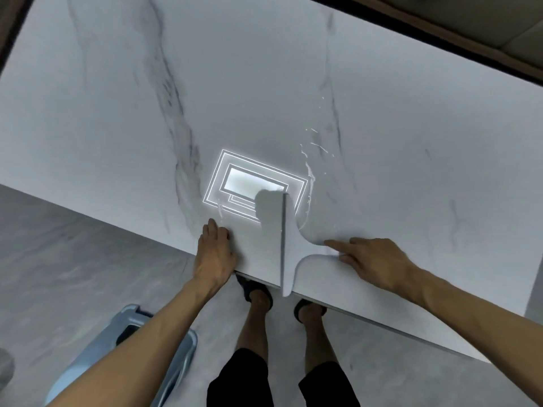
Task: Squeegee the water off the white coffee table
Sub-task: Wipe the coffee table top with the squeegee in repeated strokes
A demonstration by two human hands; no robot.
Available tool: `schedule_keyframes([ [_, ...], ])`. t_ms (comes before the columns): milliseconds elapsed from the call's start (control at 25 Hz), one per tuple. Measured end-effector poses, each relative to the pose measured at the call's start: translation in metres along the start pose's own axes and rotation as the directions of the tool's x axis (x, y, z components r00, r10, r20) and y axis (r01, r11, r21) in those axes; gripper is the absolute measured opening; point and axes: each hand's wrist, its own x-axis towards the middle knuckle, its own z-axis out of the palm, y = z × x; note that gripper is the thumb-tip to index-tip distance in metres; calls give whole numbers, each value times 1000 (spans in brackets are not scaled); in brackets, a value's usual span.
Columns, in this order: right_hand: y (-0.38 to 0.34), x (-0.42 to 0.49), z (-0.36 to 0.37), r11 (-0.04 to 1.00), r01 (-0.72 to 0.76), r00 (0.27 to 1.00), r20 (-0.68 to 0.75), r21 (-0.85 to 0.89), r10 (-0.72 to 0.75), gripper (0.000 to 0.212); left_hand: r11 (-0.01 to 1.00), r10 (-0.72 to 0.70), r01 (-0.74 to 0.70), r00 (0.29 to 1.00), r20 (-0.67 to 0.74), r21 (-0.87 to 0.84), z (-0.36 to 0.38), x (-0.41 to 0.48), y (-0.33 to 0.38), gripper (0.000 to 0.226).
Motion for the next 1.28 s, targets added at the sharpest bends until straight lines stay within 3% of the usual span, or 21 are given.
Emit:
schedule_keyframes([
  [160, 56, -54, 1, 993, -113, 993, -41, -28, 112, 43, 993, -106, 107, 994, 19, -45, 6, 7, 19, 26],
  [320, 66, -77, -5, 984, -141, 988, -86, -108, 132, 43, 948, -213, 198, 976, -35, -249, -4, 1, 24, 24],
  [480, 9, -30, -9, 994, 79, 997, -5, -78, -80, 44, 830, -420, 344, 904, -85, -438, -17, -13, 13, 26],
  [600, -53, 35, -2, 949, 297, 954, 3, -107, -299, 45, 765, -508, 392, 855, -104, -512, -28, -16, -4, 25],
  [760, -120, 109, 4, 929, 362, 929, -50, -80, -366, 43, 731, -559, 416, 820, -125, -541, -38, -13, -32, 20],
  [960, -122, 127, 5, 947, 319, 942, -106, -26, -320, 41, 789, -466, 373, 881, -80, -489, -38, -7, -40, 13],
  [1280, 25, 8, 15, 999, 40, 992, -123, 17, -38, 43, 927, -152, 136, 988, -20, -349, -9, 4, 36, 24],
])
